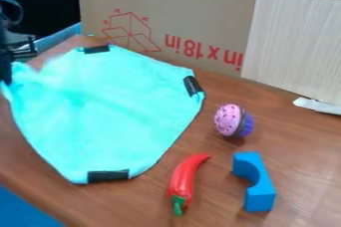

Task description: Unfold the cloth from top right to bottom left

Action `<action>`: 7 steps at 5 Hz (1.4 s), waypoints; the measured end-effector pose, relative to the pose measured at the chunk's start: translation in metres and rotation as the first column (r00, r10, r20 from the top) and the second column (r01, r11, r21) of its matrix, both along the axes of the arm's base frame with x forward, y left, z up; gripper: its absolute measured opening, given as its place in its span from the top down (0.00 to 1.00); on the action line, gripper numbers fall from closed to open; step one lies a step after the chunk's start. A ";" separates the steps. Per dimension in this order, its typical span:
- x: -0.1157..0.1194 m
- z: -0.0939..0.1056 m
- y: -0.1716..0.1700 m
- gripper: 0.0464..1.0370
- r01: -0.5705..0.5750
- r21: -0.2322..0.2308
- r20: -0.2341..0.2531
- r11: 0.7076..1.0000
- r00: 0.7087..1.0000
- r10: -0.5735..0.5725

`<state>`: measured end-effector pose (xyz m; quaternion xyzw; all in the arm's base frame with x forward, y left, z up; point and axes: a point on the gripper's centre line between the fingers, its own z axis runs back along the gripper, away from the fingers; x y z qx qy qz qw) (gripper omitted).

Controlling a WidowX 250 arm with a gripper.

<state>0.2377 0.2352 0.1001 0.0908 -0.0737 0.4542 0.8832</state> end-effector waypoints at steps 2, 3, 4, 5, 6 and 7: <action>-0.010 0.005 0.015 0.84 0.007 0.117 -0.079 0.993 0.997 0.002; -0.011 0.008 0.017 0.58 0.029 0.144 -0.117 0.989 0.993 -0.012; -0.009 0.009 0.021 0.27 0.059 0.172 -0.175 0.983 0.984 -0.029; -0.004 0.018 0.024 0.04 0.095 0.224 -0.225 0.970 0.973 -0.043; 0.000 0.022 0.017 0.04 0.134 0.228 -0.259 0.964 0.963 -0.073; 0.016 0.053 -0.007 0.04 0.241 0.182 -0.303 0.953 0.936 -0.179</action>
